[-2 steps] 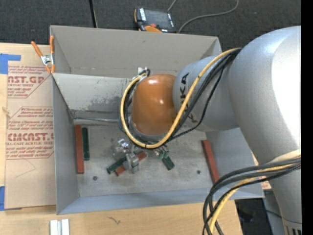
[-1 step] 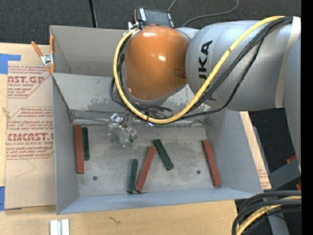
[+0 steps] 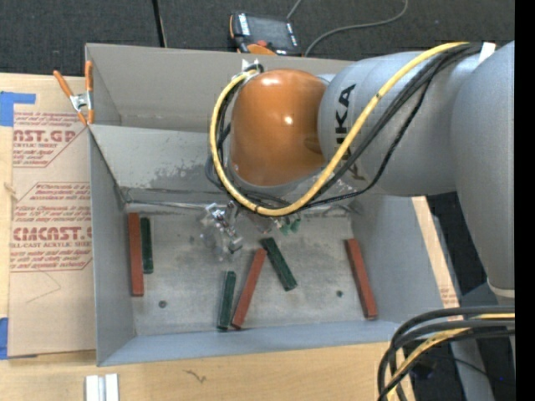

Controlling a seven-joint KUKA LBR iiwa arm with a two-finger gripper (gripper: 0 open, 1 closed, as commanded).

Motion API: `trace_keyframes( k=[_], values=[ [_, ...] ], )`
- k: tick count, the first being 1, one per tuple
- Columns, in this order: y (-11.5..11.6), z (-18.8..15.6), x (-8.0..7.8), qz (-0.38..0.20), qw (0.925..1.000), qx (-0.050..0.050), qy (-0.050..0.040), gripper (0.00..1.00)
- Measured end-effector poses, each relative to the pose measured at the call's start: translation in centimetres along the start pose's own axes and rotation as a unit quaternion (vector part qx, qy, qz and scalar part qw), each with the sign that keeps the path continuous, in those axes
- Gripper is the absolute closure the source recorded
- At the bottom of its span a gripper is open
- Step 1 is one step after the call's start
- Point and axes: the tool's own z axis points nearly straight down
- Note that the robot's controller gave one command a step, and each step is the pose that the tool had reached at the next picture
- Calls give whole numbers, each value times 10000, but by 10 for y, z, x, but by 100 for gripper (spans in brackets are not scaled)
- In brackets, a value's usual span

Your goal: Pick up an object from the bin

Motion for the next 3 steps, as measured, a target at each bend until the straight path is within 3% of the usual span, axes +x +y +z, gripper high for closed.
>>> trace_keyframes(
  k=[1,2,3],
  values=[
    [1,-1,-1,-5,10000,-2,-15,0],
    [-13,20,65,621,9981,-1,22,0],
    [-17,106,79,-1001,9950,4,-9,0]
  ],
)
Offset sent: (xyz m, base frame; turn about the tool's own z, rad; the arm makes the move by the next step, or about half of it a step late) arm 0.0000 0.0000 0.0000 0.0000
